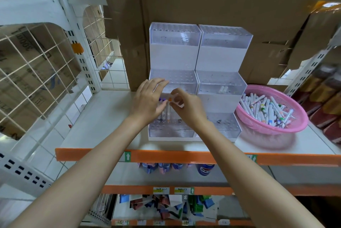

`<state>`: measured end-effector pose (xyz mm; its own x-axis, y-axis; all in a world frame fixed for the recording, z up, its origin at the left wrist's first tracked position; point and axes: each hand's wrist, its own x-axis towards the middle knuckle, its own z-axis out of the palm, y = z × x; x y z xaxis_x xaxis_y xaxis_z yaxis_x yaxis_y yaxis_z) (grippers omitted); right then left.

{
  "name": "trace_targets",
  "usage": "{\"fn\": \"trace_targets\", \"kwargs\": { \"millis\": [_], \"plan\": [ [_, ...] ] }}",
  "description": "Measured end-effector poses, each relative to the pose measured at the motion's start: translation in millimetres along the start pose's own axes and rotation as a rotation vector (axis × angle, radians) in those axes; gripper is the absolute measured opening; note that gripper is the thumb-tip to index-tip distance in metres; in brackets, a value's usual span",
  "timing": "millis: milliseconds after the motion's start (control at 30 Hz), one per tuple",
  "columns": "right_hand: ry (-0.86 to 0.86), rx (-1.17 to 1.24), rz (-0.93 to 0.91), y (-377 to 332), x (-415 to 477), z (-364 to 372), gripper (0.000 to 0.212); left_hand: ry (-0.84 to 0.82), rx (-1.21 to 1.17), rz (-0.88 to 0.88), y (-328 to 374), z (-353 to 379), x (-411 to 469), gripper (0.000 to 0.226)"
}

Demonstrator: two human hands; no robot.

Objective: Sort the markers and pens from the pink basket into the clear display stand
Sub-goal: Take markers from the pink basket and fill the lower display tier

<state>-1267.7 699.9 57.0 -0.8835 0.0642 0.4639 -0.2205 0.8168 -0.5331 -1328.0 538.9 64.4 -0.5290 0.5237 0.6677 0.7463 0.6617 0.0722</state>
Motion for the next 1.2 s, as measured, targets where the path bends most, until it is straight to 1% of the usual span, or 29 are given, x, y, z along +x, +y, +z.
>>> {"fn": "trace_targets", "kwargs": {
  "millis": [200,300,367,500,633,767,867,1067,1200],
  "plan": [
    [0.143,-0.143,0.041,11.5,-12.4,-27.2,0.028,0.02,0.034,-0.027,13.4,-2.8,1.5,0.054],
    [0.205,-0.233,0.039,21.3,-18.5,-38.1,0.031,0.038,0.039,0.034,29.7,-1.5,5.5,0.054],
    [0.214,-0.294,0.05,29.0,-25.8,-46.1,0.033,0.021,0.032,0.086,45.2,2.2,8.1,0.054],
    [0.179,-0.334,0.11,46.3,-43.0,-68.5,0.039,-0.044,0.004,0.171,80.8,15.2,12.5,0.053],
    [0.172,-0.367,0.131,71.3,-63.4,-95.5,0.046,-0.146,-0.09,0.196,120.9,35.1,19.7,0.058],
    [0.151,-0.402,0.197,106.5,-83.2,-127.1,0.05,-0.234,-0.164,0.173,164.9,56.2,33.0,0.061],
    [0.133,-0.427,0.243,133.0,-95.1,-154.6,0.052,-0.27,-0.189,0.184,198.5,74.7,47.4,0.057],
    [0.031,-0.451,0.295,189.8,-106.8,-205.6,0.055,-0.33,-0.227,0.215,259.2,117.0,81.8,0.048],
    [-0.044,-0.48,0.323,226.1,-102.0,-223.6,0.055,-0.381,-0.163,0.138,288.7,139.7,103.0,0.048]
  ]
}}
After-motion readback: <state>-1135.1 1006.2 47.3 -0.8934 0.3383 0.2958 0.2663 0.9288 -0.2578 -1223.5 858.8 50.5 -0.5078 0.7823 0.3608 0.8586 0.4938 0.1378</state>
